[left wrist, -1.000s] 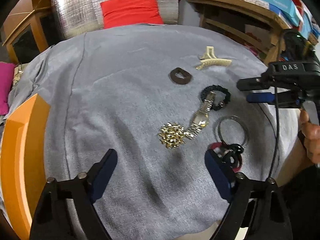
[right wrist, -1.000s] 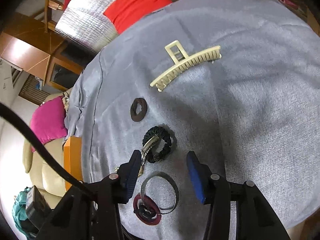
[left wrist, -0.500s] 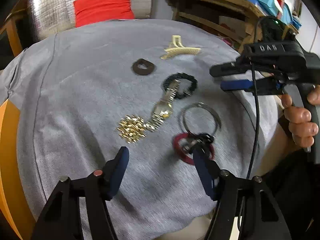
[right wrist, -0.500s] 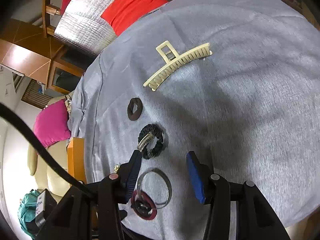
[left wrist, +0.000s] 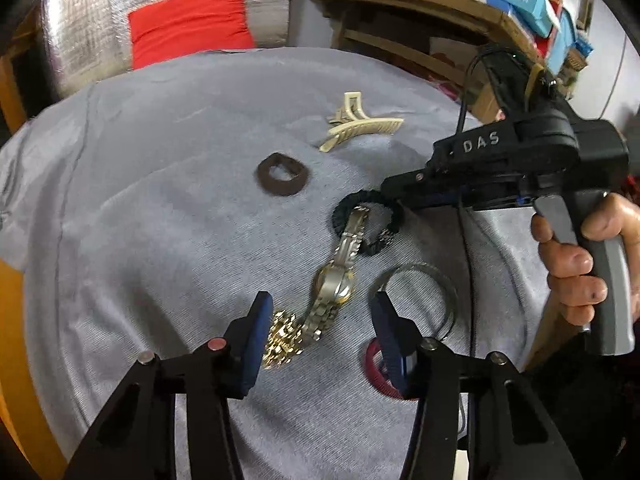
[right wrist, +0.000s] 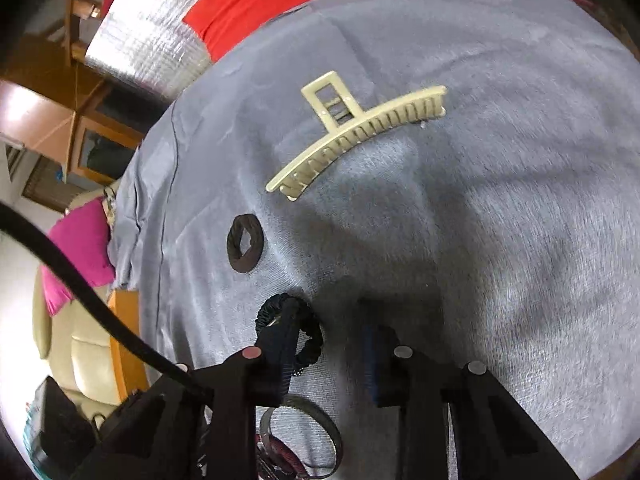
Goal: Organize jewelry
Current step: 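Grasp the silver watch with the left gripper while the right gripper grasps the black scrunchie bracelet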
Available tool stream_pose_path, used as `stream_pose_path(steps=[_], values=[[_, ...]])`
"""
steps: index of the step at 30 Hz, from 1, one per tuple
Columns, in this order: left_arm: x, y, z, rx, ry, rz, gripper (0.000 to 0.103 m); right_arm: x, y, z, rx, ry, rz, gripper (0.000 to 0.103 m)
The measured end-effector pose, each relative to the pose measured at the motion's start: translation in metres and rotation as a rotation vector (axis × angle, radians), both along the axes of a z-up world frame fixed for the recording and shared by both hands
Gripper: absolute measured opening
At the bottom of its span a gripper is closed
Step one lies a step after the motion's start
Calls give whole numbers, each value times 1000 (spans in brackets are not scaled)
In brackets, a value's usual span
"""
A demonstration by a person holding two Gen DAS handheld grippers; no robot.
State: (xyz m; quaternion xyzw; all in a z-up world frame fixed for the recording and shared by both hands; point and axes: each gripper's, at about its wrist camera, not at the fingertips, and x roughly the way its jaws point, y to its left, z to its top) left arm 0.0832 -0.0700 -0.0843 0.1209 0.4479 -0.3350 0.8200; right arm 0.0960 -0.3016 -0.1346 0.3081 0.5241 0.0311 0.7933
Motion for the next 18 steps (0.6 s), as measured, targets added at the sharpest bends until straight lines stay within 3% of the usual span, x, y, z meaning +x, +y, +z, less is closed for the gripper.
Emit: stream_pose_path(steps=[7, 9, 13, 15, 18], values=[[14, -22, -11, -1, 43, -75, 53, -1, 0, 4, 17, -1, 77, 30], [20, -30, -18, 20, 61, -79, 52, 0, 5, 4, -22, -4, 105, 30], [31, -36, -27, 10, 111, -84, 35, 0, 12, 5, -46, -16, 135, 40], [36, -35, -31, 6, 124, -70, 26, 1, 15, 5, -60, -21, 139, 40], [40, -32, -31, -27, 154, -61, 26, 2, 22, 5, -108, -33, 163, 38]])
